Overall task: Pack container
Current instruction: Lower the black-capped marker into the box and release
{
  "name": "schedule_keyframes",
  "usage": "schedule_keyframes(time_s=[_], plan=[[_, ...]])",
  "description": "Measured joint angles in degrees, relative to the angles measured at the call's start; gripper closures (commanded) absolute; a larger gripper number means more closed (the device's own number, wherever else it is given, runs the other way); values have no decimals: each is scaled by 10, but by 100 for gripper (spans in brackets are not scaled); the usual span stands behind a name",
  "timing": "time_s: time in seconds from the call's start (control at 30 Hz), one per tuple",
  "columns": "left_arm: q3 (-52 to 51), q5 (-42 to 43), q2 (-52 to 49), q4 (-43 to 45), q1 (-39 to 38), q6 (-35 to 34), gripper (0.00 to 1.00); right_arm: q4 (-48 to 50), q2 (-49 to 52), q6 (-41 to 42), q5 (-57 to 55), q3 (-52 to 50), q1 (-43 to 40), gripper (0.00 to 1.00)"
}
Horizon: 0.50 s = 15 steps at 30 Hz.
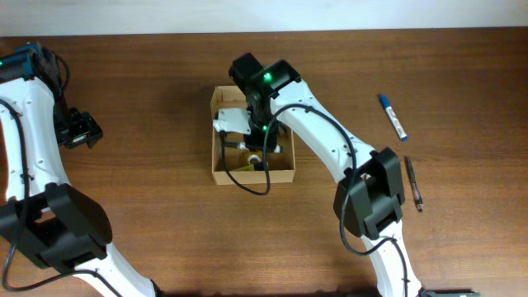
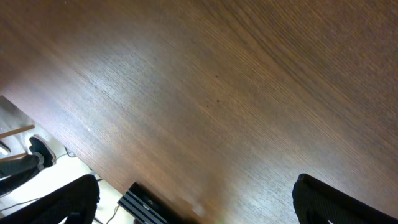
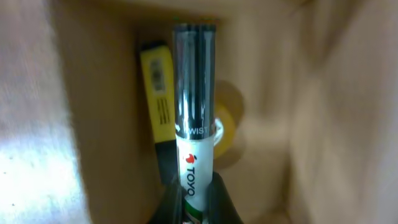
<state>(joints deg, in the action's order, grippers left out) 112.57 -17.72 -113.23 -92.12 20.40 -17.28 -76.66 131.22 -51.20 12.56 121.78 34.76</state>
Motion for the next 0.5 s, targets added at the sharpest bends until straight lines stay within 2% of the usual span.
schedule_keyframes(time_s=[0.13, 0.3, 0.37, 0.4, 0.5], plan=[[0, 0, 0, 0, 0, 0, 0, 43, 3, -3, 0, -70, -1, 96], [0, 0, 0, 0, 0, 0, 0, 55, 3, -3, 0, -99, -2, 96], [0, 0, 0, 0, 0, 0, 0, 56, 3, -3, 0, -101, -2, 64], [0, 0, 0, 0, 0, 0, 0, 56, 3, 2, 0, -101, -2, 57], [0, 0, 0, 0, 0, 0, 0, 55, 3, 19, 0, -98, -2, 53]])
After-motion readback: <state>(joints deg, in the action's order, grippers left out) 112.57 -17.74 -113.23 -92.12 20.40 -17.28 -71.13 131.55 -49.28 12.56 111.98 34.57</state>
